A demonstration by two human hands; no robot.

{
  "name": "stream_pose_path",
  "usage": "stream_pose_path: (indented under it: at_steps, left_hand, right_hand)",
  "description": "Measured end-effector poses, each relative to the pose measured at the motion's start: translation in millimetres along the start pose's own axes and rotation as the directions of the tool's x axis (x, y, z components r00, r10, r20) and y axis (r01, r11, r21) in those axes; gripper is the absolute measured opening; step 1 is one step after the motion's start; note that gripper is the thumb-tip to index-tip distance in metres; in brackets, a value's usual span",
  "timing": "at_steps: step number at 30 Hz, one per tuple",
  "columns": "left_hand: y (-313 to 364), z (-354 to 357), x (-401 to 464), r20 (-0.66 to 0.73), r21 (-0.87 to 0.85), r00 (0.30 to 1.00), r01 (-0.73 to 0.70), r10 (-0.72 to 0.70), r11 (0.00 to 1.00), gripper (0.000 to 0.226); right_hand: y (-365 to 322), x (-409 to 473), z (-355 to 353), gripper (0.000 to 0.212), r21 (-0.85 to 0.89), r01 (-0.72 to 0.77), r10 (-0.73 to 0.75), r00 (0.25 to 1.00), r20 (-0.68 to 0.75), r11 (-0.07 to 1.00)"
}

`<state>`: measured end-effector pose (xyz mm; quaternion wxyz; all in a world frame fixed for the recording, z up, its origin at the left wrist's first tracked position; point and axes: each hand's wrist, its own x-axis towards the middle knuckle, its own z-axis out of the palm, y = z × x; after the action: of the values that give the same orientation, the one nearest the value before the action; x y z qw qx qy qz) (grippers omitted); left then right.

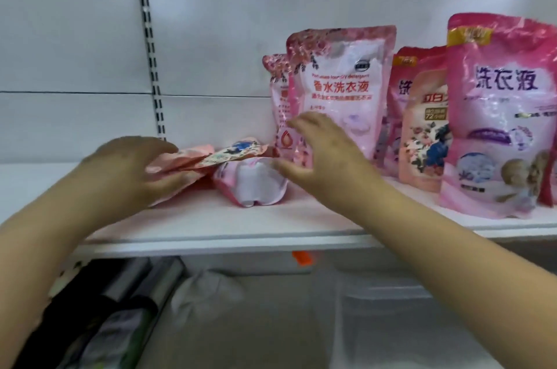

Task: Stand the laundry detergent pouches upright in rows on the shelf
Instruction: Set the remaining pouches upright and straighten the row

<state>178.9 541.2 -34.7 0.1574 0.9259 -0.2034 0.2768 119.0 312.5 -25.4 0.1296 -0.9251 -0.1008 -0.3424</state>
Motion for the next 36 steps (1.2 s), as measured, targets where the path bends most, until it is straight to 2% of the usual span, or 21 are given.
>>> stream_pose_path:
  at_steps: [2, 5, 7, 10, 12, 16, 18, 21, 22, 24, 26, 27, 29, 31, 33, 36]
  left_hand:
    - [-7.3, 7.6, -7.9, 0.081, 0.036, 0.997, 0.002, -0.005, 0.999, 0.095]
    - [-11.6, 14.5, -8.8, 0.119, 0.029, 0.992, 0.032, -0.036, 0.999, 0.069]
    - [-16.6, 15.4, -6.0, 0.108, -0.003, 0.993, 0.04, -0.04, 0.999, 0.062]
    - [-17.2, 17.9, -1.7, 0.12, -0.017, 0.991, 0.066, -0.064, 0.998, 0.05]
    - [-17.8, 18.0, -4.2, 0.124, -0.002, 0.99, 0.068, -0.067, 0.998, 0.05]
    - [-21.4, 18.6, -4.0, 0.148, 0.02, 0.988, 0.039, -0.041, 0.999, 0.051]
    - [-21.9, 19.1, -3.4, 0.151, 0.028, 0.988, 0.025, -0.029, 0.999, 0.051]
    - [-22.1, 16.5, -4.0, 0.179, -0.021, 0.984, 0.018, -0.013, 1.0, 0.067]
    - [-22.2, 14.1, -4.7, 0.17, -0.087, 0.985, 0.005, 0.01, 0.996, 0.08]
    - [-16.4, 9.1, -12.4, 0.081, -0.244, 0.987, -0.113, 0.136, 0.963, 0.096]
    - [-3.6, 5.2, -22.6, 0.044, -0.314, 0.96, -0.251, 0.278, 0.916, 0.08]
    - [3.6, 3.9, -27.2, 0.07, -0.317, 0.95, -0.268, 0.304, 0.91, 0.068]
    - [12.0, 4.4, -32.8, 0.132, -0.328, 0.952, -0.22, 0.275, 0.919, 0.057]
    - [13.8, 4.6, -37.3, 0.129, -0.372, 0.964, -0.169, 0.231, 0.913, 0.057]
    - [13.1, 4.8, -37.2, 0.152, -0.407, 0.97, -0.115, 0.192, 0.906, 0.047]
    - [20.1, 7.8, -35.0, 0.217, -0.359, 0.965, -0.059, 0.145, 0.932, 0.039]
  right_hand:
    - [-17.1, 17.5, 15.1, 0.062, 0.01, -0.02, 0.018, 0.986, 0.166, 1.0]
    - [-29.0, 32.7, 26.6, 0.054, 0.064, -0.134, 0.097, 0.908, 0.408, 0.989]
    - [-28.7, 33.3, 28.0, 0.051, 0.054, -0.158, 0.115, 0.875, 0.469, 0.986]
    - [-18.3, 26.8, 22.7, 0.051, 0.062, -0.193, 0.148, 0.891, 0.43, 0.979]
    - [-18.7, 18.8, 21.0, 0.051, 0.114, -0.209, 0.144, 0.897, 0.418, 0.971]
    - [-21.4, -1.1, 15.2, 0.045, 0.26, -0.108, 0.024, 0.951, 0.307, 0.96]
    - [-21.7, -11.3, 12.9, 0.042, 0.297, -0.093, 0.027, 0.975, 0.221, 0.95]
    - [-23.6, -24.9, 9.4, 0.035, 0.403, -0.112, 0.083, 0.993, 0.087, 0.909]
    - [-24.7, -28.6, 8.0, 0.033, 0.426, -0.114, 0.1, 0.993, 0.056, 0.897]
    - [-27.4, -34.5, 6.9, 0.03, 0.432, -0.107, 0.113, 0.994, 0.011, 0.896]
    - [-30.7, -40.7, 4.6, 0.028, 0.428, -0.088, 0.106, 0.994, -0.019, 0.899]
    - [-32.1, -44.2, 2.4, 0.028, 0.44, -0.077, 0.098, 0.995, -0.025, 0.895]
    - [-34.3, -52.3, -2.9, 0.029, 0.487, -0.071, 0.094, 0.995, -0.023, 0.87]
    - [-32.5, -59.7, -8.3, 0.03, 0.523, -0.055, 0.087, 0.995, -0.038, 0.85]
    - [-28.4, -65.6, -11.3, 0.026, 0.536, -0.04, 0.08, 0.996, -0.05, 0.843]
    - [-20.5, -79.3, -15.2, 0.021, 0.554, -0.009, 0.042, 0.998, -0.048, 0.833]
